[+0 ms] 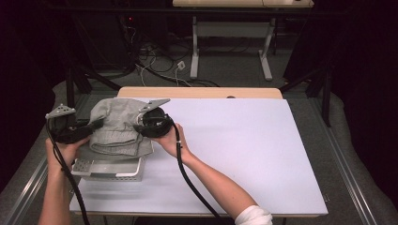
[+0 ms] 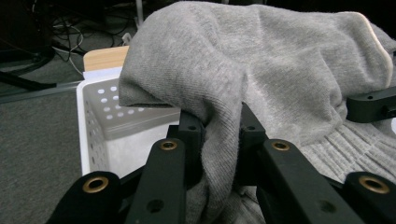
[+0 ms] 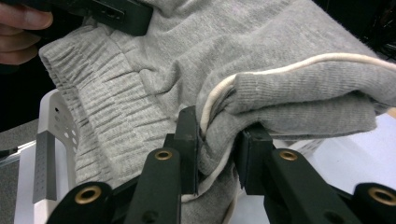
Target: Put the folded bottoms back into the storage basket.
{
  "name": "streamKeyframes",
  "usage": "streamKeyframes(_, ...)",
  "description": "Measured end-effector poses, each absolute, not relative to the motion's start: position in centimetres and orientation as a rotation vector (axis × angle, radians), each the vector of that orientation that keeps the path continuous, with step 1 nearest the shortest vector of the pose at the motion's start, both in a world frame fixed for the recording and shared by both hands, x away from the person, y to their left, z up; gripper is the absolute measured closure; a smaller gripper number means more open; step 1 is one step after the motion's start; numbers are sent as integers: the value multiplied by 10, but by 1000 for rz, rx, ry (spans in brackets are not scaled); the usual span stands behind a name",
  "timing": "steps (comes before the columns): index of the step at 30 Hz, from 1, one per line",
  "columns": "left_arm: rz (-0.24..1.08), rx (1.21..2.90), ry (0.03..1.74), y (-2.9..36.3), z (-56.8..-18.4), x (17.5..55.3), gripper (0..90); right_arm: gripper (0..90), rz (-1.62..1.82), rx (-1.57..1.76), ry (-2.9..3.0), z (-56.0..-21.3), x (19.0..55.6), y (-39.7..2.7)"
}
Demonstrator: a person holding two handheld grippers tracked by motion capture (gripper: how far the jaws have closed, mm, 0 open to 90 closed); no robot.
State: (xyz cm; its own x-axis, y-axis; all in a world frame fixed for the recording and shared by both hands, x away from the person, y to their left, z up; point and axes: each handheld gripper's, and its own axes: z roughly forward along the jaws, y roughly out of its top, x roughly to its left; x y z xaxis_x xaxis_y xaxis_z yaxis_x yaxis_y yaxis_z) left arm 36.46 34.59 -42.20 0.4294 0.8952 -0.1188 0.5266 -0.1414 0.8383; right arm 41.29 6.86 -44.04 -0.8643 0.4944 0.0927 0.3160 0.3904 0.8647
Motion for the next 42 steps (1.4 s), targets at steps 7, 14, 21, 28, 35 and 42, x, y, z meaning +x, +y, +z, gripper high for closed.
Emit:
streamKeyframes(7, 538, 1799, 1235, 350, -421, 363, 774, 726, 1470, 719, 2477, -441, 413, 75)
streamKeyframes(14, 551, 1800, 1245, 352, -421, 363, 774, 725, 1469, 718, 2489, -443, 413, 79)
streamKeyframes(21, 572, 1796, 1258, 354, -420, 362, 775, 724, 1478, 731, 2496, -447, 412, 84)
streamKeyframes(28, 596, 1792, 1267, 354, -419, 361, 776, 724, 1489, 745, 2506, -450, 412, 87)
streamKeyframes(35, 615, 1788, 1269, 353, -418, 360, 780, 724, 1496, 749, 2519, -453, 413, 90)
streamKeyframes(42, 646, 1781, 1272, 353, -417, 359, 782, 724, 1502, 757, 2538, -456, 412, 92)
